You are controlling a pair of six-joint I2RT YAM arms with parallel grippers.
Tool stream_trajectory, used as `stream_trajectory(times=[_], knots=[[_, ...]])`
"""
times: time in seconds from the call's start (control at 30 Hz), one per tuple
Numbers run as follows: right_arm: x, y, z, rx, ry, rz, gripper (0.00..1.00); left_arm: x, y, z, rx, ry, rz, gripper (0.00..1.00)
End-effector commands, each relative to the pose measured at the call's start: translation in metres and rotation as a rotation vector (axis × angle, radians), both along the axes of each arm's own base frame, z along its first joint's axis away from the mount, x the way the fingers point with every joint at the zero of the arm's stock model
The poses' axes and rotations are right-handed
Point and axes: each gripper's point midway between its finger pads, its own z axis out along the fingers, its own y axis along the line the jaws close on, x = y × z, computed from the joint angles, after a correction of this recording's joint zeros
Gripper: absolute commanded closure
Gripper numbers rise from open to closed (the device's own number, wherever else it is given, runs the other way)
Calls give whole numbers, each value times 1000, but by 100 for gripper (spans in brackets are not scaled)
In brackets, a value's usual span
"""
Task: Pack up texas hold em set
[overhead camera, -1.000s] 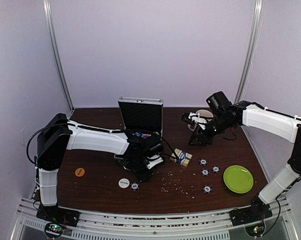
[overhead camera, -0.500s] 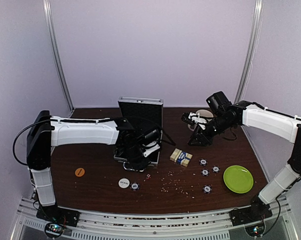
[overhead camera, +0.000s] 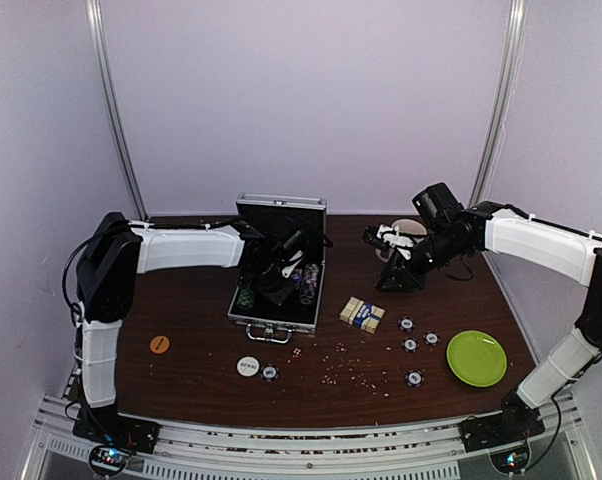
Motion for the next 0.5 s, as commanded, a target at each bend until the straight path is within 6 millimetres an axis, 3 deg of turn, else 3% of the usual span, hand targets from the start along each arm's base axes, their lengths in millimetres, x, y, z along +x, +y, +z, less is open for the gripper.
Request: stream_trajectory(times=[0.0, 0.47], knots=[[-1, -3, -2, -8, 3, -2, 62, 23, -13, 4, -80, -47, 39, 87], [-2, -2, -7, -16, 23, 9, 61, 41, -12, -18, -38, -35, 57, 86]])
